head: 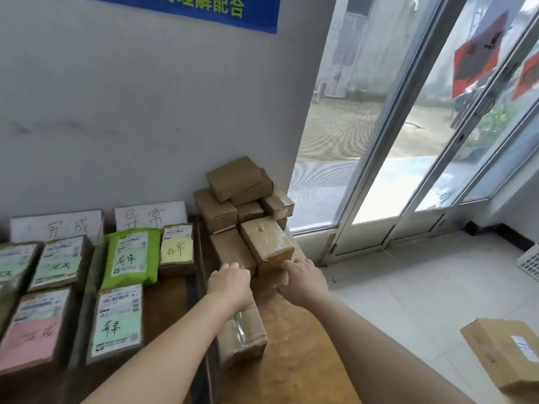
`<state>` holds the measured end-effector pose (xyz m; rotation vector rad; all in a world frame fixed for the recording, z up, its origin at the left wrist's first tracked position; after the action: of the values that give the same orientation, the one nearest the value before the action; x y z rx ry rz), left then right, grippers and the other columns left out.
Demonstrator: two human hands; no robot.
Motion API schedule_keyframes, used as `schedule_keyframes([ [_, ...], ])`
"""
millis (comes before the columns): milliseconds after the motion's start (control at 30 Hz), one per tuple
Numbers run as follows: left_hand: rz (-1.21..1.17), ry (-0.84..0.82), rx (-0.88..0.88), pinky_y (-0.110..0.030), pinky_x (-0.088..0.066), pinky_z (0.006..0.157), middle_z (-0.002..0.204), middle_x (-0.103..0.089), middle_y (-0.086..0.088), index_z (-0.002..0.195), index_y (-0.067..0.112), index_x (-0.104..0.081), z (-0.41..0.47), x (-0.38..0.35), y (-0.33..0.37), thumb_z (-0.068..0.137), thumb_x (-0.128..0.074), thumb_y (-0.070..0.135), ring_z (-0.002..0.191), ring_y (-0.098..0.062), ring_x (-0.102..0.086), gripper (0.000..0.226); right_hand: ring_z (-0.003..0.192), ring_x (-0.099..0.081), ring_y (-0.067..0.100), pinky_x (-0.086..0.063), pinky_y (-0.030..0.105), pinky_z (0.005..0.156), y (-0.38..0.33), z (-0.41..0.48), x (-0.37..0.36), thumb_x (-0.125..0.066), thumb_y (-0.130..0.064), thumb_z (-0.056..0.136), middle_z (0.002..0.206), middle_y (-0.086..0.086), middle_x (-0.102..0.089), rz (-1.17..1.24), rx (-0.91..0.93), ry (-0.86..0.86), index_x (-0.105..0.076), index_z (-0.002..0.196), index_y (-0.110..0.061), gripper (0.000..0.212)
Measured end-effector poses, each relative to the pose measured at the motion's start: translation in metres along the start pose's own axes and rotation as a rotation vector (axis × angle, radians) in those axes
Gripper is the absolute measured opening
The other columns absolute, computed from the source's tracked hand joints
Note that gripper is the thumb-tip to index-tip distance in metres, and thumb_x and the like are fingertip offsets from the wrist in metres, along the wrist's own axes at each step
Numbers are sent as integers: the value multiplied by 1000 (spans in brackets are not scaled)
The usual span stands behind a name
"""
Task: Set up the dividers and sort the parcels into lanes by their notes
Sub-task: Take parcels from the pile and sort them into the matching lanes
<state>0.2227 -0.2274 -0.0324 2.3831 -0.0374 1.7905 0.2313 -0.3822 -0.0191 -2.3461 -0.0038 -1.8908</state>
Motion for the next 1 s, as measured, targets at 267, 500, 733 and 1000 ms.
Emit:
schedule_keyframes([
  [267, -80, -71, 403, -42, -38, 106, 153, -33, -13, 149, 23, -34, 25, -53, 19, 86, -51, 68, 139, -34, -33, 80, 128, -43, 27, -39, 39, 100, 34, 69, -15, -57, -62, 83, 136, 6, -47, 31, 150, -27, -55, 125, -21, 59],
  [500, -130, -121, 549, -70, -25, 109, 162, 19, -13, 154, 34, 11, 29, -82, 32, 79, -55, 74, 146, -48, 15, 108, 148, -15, 33, -27, 48, 116, 31, 114, -32, -50, -80, 77, 161, 14, -13, 81, 121, -53, -30, 149, -23, 94],
  [733, -106, -86, 579, -65, -28, 111, 162, 22, -12, 154, 35, 11, 30, -88, 34, 89, -57, 57, 146, -45, 17, 97, 144, -20, 37, -33, 51, 109, 15, 142, -48, -60, -76, 70, 159, 20, -12, 189, -70, -96, -16, 151, -24, 106],
  [1000, -141, -75, 489, -64, -23, 113, 163, 17, -8, 154, 39, 9, 26, -91, 44, 90, -60, 44, 148, -40, 12, 94, 123, -38, 36, -36, 45, 100, 32, 113, -54, -59, -68, 58, 129, 13, -38, 186, -37, -18, -32, 135, -24, 93],
])
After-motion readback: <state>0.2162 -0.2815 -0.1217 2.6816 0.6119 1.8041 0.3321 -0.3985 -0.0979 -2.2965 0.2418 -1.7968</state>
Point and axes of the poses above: each hand's wrist, its own z-axis towards the middle knuckle, its own x-axis out of the back of the hand, y = z × x, the point moved 3 cm from there along z, towards the middle knuckle
